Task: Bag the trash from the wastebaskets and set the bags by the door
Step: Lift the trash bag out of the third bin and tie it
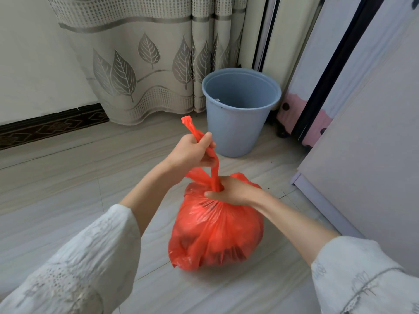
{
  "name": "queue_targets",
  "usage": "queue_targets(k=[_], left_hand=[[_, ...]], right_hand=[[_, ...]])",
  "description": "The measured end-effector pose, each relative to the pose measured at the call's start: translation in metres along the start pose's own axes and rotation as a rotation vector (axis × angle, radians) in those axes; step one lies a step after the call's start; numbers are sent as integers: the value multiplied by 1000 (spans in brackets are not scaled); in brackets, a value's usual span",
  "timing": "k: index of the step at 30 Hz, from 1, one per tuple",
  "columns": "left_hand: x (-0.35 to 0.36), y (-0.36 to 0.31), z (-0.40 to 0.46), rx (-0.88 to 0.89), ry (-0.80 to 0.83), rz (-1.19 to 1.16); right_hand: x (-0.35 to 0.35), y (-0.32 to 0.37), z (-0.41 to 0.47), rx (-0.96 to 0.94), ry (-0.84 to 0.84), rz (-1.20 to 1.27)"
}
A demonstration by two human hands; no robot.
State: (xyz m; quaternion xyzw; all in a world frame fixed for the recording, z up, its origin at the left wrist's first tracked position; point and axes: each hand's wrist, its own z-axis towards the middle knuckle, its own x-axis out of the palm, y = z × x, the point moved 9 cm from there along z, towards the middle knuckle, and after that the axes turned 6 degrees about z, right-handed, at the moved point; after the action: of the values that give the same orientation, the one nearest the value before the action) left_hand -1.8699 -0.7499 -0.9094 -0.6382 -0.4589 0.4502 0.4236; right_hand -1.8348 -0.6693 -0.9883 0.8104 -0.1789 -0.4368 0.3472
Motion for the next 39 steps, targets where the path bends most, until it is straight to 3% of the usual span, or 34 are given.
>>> queue_targets(k=[3, 8, 14, 17, 19, 22, 26, 28, 32, 34, 37, 39], left_hand=[[-1, 5, 1, 22, 3, -10], [-13, 29, 1, 151, -74, 444], [29, 62, -24, 300, 106, 1122], [38, 81, -29, 220, 250, 1267], [41, 74, -30, 219, 281, 1249], [45, 56, -30, 223, 314, 907], [49, 74, -28, 32, 451, 658], [60, 85, -36, -26, 573, 640], [65, 106, -46, -63, 795, 819], [54, 115, -38, -69, 720, 868], [33, 95, -15, 162, 343, 808], [30, 82, -11, 264, 234, 704]], right_hand=[[7, 4, 2, 9, -9, 143], [10, -26, 6, 183, -48, 435], [10, -43, 9, 255, -98, 696], [8, -47, 6, 277, -120, 681], [-2, -49, 5, 247, -174, 596], [-24, -55, 3, 197, -265, 376], [-34, -85, -1, 269, -337, 423], [-27, -90, 0, 316, -304, 476], [-13, -85, -1, 333, -149, 692], [-12, -84, -4, 323, -88, 733], [-9, -80, -9, 309, 2, 794], [-5, -72, -12, 295, 70, 801]])
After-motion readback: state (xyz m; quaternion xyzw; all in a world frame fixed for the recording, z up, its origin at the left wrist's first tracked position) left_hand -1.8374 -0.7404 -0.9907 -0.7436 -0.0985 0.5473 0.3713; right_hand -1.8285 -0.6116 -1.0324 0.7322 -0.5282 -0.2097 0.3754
